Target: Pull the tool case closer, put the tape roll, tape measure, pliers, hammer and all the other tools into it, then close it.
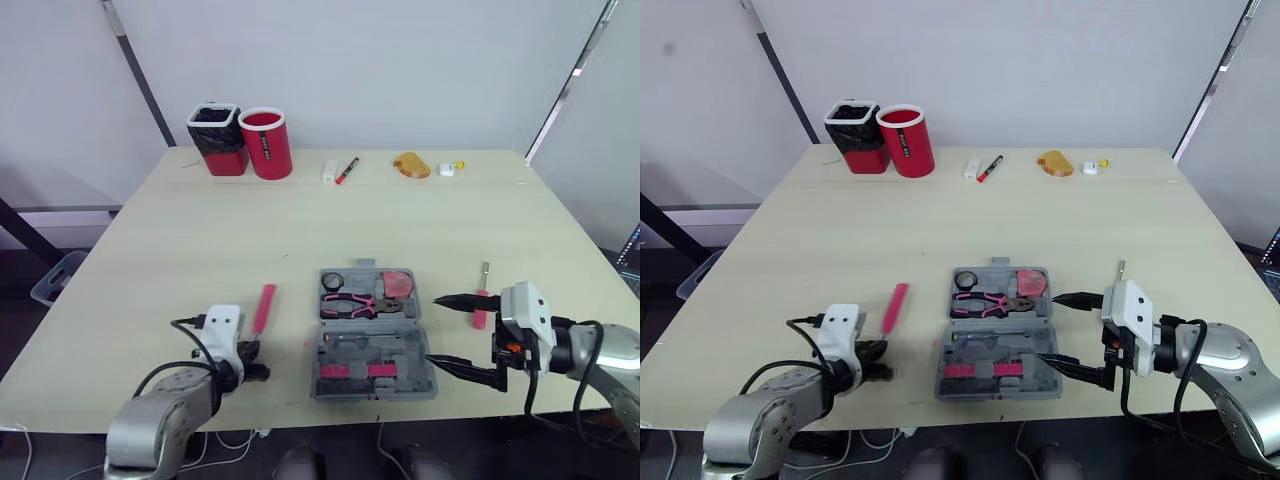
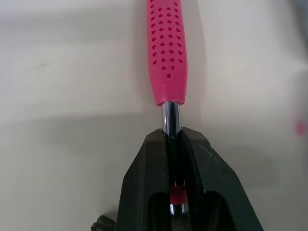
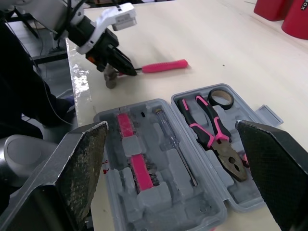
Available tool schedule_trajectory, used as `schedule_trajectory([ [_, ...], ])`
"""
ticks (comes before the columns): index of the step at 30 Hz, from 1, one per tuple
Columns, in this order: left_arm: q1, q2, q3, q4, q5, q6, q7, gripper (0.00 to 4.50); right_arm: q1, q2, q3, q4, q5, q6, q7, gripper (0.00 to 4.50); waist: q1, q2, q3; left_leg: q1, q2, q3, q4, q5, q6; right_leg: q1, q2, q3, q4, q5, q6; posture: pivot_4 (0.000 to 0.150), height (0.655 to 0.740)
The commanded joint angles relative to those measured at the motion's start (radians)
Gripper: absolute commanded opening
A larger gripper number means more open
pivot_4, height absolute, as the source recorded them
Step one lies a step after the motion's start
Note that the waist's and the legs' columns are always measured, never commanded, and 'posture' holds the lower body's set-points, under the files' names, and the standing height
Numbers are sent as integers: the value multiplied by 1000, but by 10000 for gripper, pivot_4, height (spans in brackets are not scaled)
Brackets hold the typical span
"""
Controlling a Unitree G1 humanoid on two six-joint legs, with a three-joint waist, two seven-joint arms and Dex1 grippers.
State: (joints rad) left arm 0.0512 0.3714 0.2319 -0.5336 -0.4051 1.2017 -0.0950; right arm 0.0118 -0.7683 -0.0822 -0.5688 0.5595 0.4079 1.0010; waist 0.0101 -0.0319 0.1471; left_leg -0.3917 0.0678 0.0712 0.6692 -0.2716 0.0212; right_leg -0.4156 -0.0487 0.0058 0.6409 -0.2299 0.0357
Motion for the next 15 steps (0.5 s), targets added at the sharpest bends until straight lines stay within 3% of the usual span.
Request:
schedule_trajectory([
  [1,10,20,22,-32,2,9,-17,674,-13,2,-7,-15,17,-19,8,45000,1,0,0,0,0,0,0,0,0,0,0,0,0,0,0,1500,7400],
  [4,8,45,23,-38,11,-5,-32,674,-21,13,-4,-9,22,-30,12,45000,2,0,0,0,0,0,0,0,0,0,0,0,0,0,0,1500,7400],
  [6,16,51,39,-53,6,11,-37,10053,-26,27,-3,-11,30,-37,12,45000,1,0,0,0,0,0,0,0,0,0,0,0,0,0,0,1500,7400],
  [9,19,48,71,-78,-26,49,-64,18798,-31,35,-3,-22,42,-29,11,45000,2,0,0,0,0,0,0,0,0,0,0,0,0,0,0,1500,7400],
  [10,16,55,82,-84,-31,52,-74,24186,-33,36,-3,-23,45,-27,10,45000,2,0,0,0,0,0,0,0,0,0,0,0,0,0,0,1500,7400],
  [11,14,65,93,-92,-37,53,-87,25938,-34,37,-3,-24,48,-25,9,45000,2,0,0,0,0,0,0,0,0,0,0,0,0,0,0,1500,7400],
  [13,1,100,128,-108,-75,72,-137,35242,-37,40,2,-23,47,-27,5,45000,4,0,0,0,0,0,0,0,0,0,0,0,0,0,0,1500,7400],
  [15,-13,161,149,-117,-120,82,-208,35242,-39,44,7,-21,42,-30,1,45000,3,0,0,0,0,0,1,0,0,0,0,-1,0,0,0,1500,7400],
])
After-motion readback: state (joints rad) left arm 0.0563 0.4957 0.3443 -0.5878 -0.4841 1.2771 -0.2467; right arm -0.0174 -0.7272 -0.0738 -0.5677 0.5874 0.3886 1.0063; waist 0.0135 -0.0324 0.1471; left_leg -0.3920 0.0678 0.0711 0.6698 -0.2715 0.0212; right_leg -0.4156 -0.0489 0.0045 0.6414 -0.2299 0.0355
